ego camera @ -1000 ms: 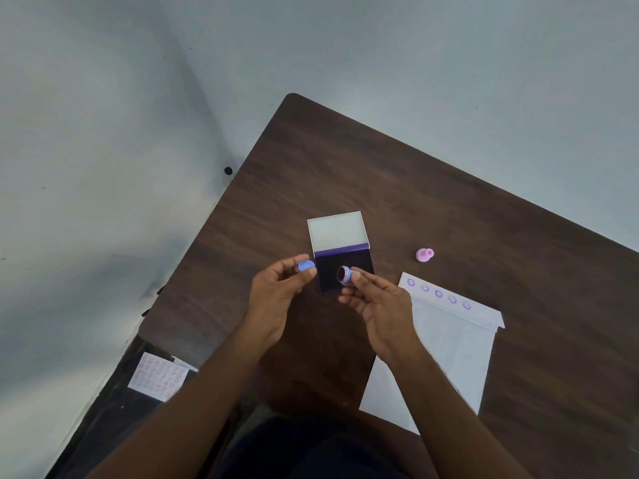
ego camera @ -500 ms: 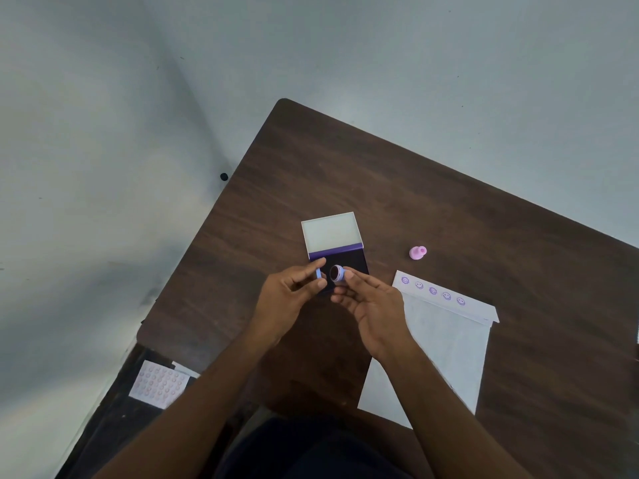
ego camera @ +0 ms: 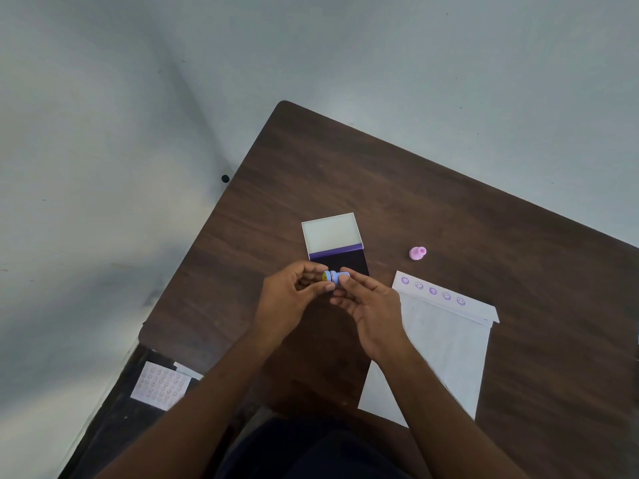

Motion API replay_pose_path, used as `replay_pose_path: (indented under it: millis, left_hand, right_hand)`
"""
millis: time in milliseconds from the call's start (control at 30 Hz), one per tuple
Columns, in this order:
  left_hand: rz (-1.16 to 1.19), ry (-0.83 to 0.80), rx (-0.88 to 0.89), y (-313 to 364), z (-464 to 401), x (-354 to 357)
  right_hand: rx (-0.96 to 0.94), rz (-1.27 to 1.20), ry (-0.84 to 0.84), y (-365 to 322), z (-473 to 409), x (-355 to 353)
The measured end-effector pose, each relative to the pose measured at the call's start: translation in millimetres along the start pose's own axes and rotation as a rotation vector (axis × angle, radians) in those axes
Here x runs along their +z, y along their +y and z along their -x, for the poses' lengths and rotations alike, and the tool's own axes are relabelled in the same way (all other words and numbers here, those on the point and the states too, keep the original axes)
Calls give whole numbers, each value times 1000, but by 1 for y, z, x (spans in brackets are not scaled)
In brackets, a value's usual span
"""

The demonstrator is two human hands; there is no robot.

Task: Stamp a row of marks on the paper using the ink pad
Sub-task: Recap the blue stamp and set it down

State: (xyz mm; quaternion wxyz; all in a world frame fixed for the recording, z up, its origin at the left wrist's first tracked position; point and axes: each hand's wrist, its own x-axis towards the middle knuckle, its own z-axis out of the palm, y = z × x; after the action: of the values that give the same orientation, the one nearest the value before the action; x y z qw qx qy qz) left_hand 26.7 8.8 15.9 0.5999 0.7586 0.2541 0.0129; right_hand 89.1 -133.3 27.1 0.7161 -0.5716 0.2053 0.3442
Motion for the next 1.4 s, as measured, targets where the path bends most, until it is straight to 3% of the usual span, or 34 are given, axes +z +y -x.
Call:
replay_pose_path:
  millis: [667, 967, 1167, 1400]
  left_hand:
    - [155, 35, -52, 2, -5, 8]
    - [178, -62, -6, -1, -10, 2]
    - [106, 39, -94, 3, -8, 1]
    - [153, -5, -100, 4, -8, 0]
  right_hand:
    - [-24, 131, 23, -2, -6, 1]
    - [-80, 229, -15, -5, -7, 2]
    - [-142, 365, 33, -7, -9, 4]
    - [-199, 559, 33, -5, -8, -3]
